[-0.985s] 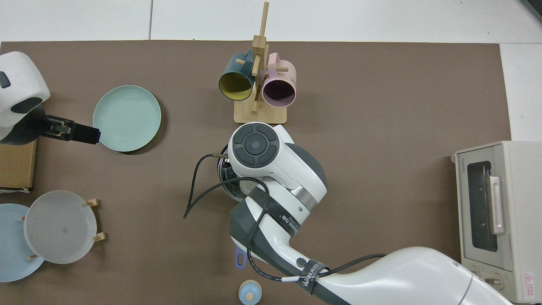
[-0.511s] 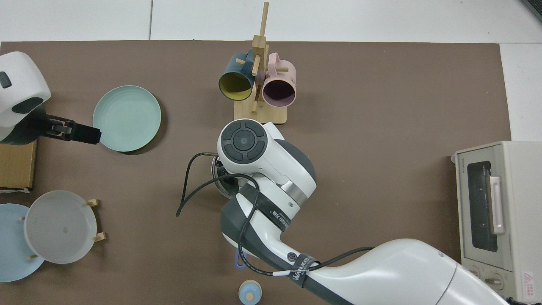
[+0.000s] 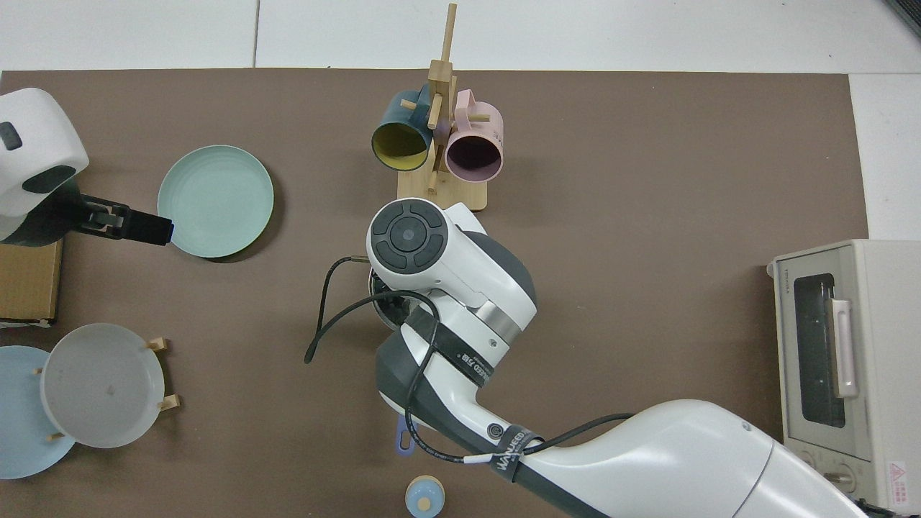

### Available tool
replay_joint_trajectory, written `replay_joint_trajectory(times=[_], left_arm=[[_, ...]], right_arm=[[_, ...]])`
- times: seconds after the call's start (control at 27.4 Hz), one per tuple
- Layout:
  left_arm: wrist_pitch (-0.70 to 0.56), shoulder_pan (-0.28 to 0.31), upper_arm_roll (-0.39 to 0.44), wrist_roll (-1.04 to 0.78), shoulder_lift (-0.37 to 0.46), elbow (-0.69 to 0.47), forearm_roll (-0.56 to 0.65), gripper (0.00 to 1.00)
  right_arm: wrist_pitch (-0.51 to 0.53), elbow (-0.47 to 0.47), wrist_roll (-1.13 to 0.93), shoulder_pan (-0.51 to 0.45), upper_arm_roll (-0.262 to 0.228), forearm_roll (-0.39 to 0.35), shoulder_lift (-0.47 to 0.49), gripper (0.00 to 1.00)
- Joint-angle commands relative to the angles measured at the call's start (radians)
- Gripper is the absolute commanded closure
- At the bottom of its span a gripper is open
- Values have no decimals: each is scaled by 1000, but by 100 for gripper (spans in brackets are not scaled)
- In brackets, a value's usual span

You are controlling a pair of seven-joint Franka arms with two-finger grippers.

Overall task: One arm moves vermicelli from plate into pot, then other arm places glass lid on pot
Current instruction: 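Lower the glass lid onto the saucepan with the right gripper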

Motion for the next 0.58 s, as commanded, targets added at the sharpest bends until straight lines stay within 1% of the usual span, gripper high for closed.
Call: replay_joint_trajectory(times=[0.0, 0.15, 0.18, 0.22, 0.26, 0.33, 0.4, 0.55], left_arm=[[22, -4, 2, -5, -15, -27, -9, 0], [22, -4, 2, -5, -15, -27, -9, 0], [22, -4, 2, -5, -15, -27, -9, 0], [22, -4, 2, -3, -15, -27, -9, 0], [22, -4, 2, -3, -15, -27, -9, 0], [22, -4, 2, -5, -15, -27, -9, 0], [22, -4, 2, -5, -15, -27, -9, 0], [22, -4, 2, -2, -15, -27, -9, 0]], right_arm=[[-16, 18, 11, -14, 22, -29, 28, 100], [-12, 14, 11, -17, 23, -26, 28, 100], [-10, 14, 11, -17, 23, -24, 30, 77], [-8, 17, 13, -17, 23, -23, 31, 35], [-4, 17, 13, -17, 25, -24, 31, 0], [-2, 24, 13, -9, 27, -26, 31, 0], [-16, 37, 13, -11, 39, -26, 26, 0], [-62, 54, 10, -29, 97, -33, 14, 0]])
